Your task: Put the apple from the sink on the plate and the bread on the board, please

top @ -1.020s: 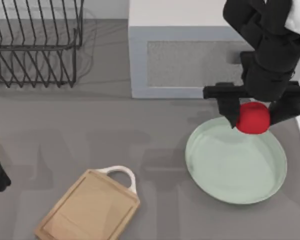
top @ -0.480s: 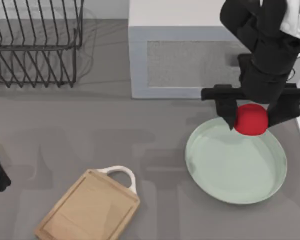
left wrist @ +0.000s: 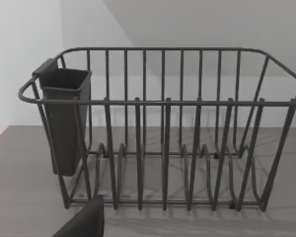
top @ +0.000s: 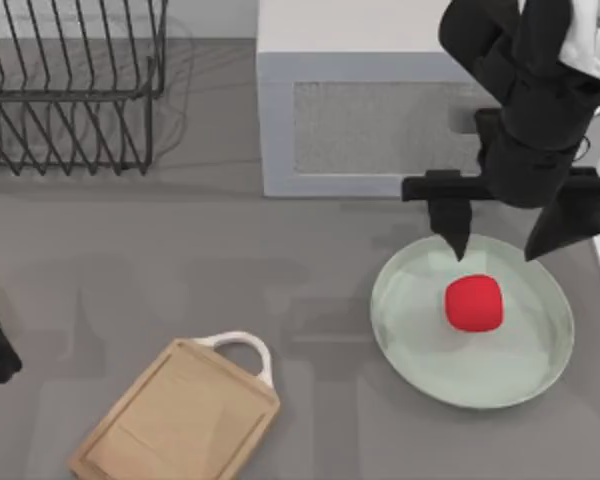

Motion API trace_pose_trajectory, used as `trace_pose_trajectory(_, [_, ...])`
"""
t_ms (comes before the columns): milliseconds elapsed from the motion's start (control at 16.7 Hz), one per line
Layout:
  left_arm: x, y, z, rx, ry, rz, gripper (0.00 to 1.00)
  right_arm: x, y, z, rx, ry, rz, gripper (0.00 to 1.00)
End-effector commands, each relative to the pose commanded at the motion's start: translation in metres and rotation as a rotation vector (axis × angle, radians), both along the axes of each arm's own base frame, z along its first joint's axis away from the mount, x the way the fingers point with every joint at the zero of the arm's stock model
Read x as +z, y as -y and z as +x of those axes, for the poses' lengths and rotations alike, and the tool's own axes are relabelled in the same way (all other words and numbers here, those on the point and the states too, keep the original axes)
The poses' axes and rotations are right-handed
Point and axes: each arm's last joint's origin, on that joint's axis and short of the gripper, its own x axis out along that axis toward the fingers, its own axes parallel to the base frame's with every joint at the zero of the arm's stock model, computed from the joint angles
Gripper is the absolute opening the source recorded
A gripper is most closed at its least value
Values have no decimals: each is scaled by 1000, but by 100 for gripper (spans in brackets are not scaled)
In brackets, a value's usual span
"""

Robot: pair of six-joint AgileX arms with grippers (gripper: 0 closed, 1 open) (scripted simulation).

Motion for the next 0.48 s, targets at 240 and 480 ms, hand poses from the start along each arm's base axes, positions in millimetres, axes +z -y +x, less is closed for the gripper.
trace_pose_trajectory(240, [0, 0, 0, 0, 0, 0, 100, 0, 0, 0, 0, 0, 0, 100])
trace_pose_trajectory(480, [0, 0, 0, 0, 0, 0, 100, 0, 0, 0, 0, 0, 0, 100])
